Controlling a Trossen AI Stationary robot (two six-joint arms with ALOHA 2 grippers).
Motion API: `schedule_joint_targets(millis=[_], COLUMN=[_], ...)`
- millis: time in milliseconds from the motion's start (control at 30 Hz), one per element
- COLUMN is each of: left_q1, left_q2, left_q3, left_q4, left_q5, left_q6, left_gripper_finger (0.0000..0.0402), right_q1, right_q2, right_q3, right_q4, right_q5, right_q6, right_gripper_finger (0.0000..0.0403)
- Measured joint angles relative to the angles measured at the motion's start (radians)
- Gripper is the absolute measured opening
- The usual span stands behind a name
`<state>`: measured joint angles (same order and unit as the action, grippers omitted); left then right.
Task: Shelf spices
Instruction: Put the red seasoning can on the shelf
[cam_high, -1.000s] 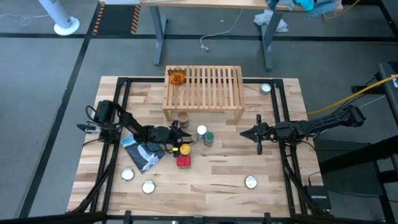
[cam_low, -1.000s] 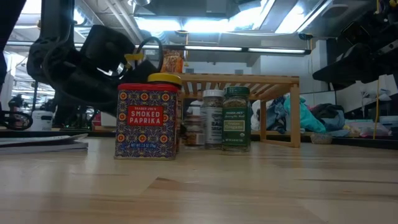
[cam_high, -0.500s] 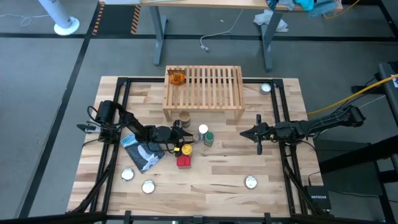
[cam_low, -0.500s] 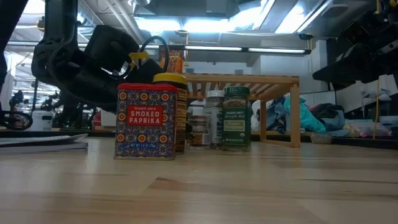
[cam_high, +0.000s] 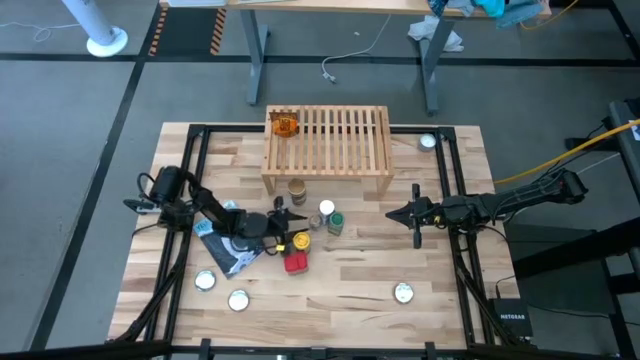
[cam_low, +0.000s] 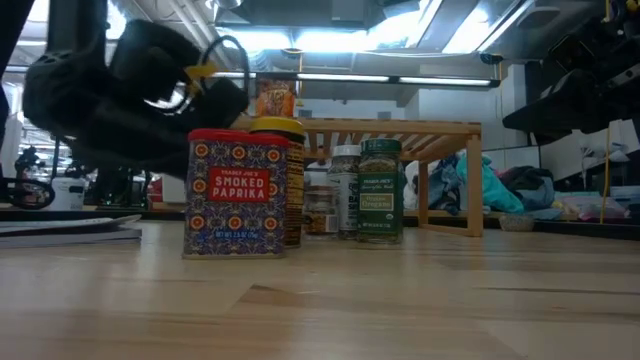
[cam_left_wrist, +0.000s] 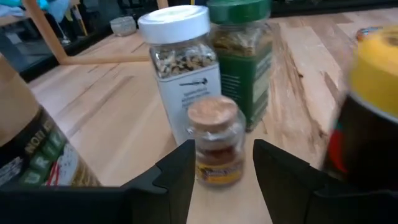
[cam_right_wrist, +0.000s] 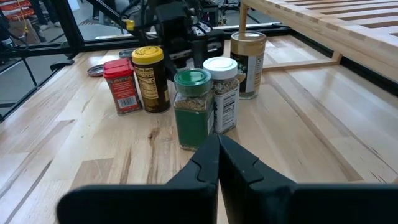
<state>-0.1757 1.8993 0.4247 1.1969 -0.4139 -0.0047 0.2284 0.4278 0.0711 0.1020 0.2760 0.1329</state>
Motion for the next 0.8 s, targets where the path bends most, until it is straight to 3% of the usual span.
schedule_joint_targets(millis=[233,467,667,800], left_q1=[-0.054,-0.080,-0.202,-0.284], left_q2=[-0.072,-0.174,-0.275,-0.337], left_q3=[-0.061,-0.154,-0.235,-0.270], left_q4=[-0.007,-0.007,-0.011,-0.011], left_q5=[-0.099,-0.144,-0.140,-0.147], left_q6=[-0.004,-0.140,-0.335,-0.377], left_gripper_finger=[0.0155,0.0155,0.0155,0.0155], right_q1=[0.000,0.000,0.000,0.000], right_q2=[0.000,0.000,0.000,0.000], right_q3=[0.000,0.000,0.000,0.000], right_q4=[0.001,0.000,0.000,0.000], right_q5=[0.000,0.000,0.000,0.000], right_q6=[0.000,0.000,0.000,0.000], right_gripper_finger=[0.0008,0.0008,0.0008,0.0008])
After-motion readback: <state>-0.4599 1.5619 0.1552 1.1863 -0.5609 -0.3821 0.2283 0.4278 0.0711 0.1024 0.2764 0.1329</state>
